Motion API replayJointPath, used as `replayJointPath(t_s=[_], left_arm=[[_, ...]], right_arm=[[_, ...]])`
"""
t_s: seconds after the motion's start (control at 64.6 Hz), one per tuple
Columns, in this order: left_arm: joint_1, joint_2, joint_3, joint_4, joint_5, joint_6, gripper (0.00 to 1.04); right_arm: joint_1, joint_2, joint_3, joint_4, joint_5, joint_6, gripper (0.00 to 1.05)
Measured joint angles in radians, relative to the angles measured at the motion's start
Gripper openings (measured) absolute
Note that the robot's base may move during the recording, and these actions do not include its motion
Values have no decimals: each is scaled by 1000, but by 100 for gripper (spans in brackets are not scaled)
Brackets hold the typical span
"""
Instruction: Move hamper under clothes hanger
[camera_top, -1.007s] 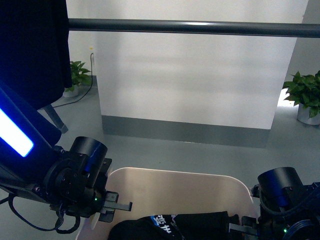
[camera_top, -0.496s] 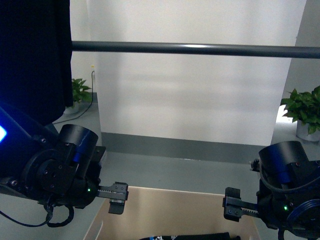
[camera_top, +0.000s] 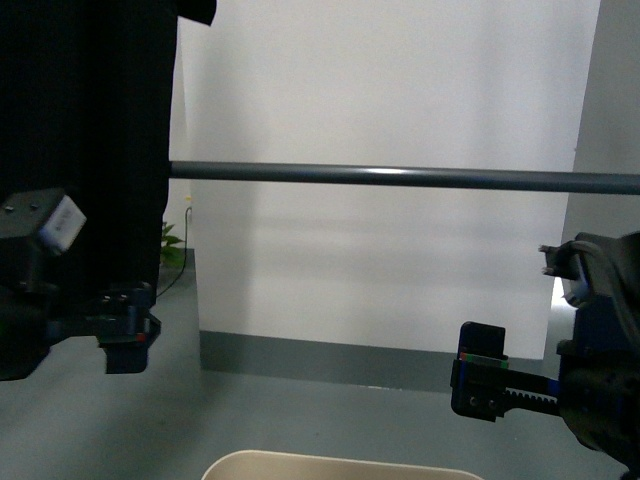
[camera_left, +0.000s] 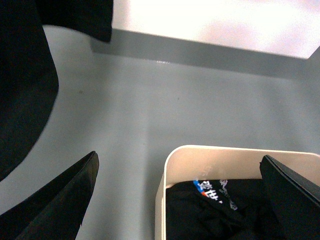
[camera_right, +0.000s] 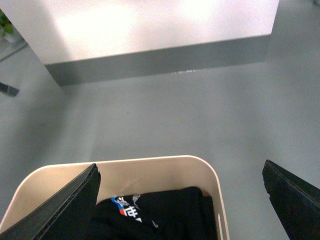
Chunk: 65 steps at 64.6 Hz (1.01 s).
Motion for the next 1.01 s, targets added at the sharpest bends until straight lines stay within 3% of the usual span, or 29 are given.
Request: replayJointPath(t_s=[0.108, 0.217, 0.263, 0.356, 0.48, 0.712, 0.836, 1.007], left_arm=[[12, -148, -107, 15, 43, -21, 98], [0, -259, -264, 253, -100, 19, 84], [-1, -314, -347, 360, -124, 34, 73], [5, -368, -422, 397, -126, 43, 59], [54, -443, -527, 398, -77, 50, 34], [62, -553, -611, 386, -76, 50, 3], [62, -621, -657, 360, -74, 52, 4], [62, -712, -702, 312, -74, 53, 4]], right_arm=[[50, -100, -90, 77, 77, -24, 97], [98, -180, -178, 188, 159, -63, 96], [94, -198, -228, 308, 105, -133, 88], [56, -249, -321, 407, 39, -229, 73], [-16, -358, -427, 404, -15, -277, 50], [-87, -502, -525, 357, -95, -293, 18], [-126, -534, -588, 394, -127, -299, 1], [-164, -631, -633, 328, -164, -298, 2]])
